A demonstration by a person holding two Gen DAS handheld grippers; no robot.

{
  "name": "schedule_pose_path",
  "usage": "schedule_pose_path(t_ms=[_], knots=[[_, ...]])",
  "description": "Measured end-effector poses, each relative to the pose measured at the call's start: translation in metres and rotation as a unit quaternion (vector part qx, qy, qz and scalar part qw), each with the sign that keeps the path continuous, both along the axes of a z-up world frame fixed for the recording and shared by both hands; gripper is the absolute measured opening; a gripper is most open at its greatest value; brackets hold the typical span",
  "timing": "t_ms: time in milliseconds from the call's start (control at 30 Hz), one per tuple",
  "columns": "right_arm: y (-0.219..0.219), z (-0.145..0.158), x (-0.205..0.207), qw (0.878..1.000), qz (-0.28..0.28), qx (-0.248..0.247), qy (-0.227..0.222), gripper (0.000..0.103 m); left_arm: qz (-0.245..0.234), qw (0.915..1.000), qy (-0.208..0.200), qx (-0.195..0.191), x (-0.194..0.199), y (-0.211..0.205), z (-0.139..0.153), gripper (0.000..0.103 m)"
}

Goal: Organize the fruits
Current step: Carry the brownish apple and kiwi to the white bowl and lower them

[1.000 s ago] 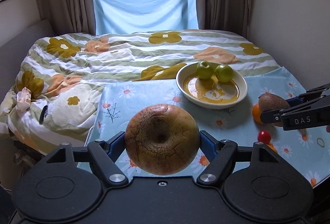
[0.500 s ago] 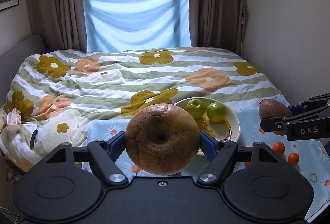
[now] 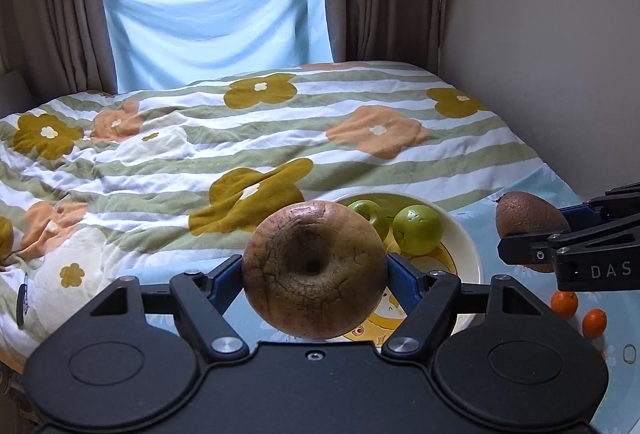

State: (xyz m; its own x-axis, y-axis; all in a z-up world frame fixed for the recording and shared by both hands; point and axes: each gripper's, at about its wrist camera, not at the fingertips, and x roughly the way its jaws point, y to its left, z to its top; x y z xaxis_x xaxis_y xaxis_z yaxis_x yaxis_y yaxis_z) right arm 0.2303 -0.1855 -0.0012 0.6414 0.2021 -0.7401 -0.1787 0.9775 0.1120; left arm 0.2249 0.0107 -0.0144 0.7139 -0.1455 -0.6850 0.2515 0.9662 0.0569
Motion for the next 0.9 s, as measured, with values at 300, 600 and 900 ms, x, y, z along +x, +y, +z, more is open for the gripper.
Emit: schedule_pose_path(t_ms=[300,600,900], knots=[[-0.006,-0.025,0.032,0.999,-0.026,0.001,0.025,0.062,-0.044,0.9985,0.011,0.032,0.045,-0.021,-0.035,0.079],[-0.010,-0.042,0.051,0.998,-0.045,0.003,0.044,0.062,-0.066,0.9959,0.036,0.051,0.064,-0.033,-0.066,0.079],[-0.014,-0.045,0.055,0.997,-0.058,-0.004,0.051,0.062,-0.079,0.9945,0.038,0.057,0.073,-0.037,-0.077,0.084]])
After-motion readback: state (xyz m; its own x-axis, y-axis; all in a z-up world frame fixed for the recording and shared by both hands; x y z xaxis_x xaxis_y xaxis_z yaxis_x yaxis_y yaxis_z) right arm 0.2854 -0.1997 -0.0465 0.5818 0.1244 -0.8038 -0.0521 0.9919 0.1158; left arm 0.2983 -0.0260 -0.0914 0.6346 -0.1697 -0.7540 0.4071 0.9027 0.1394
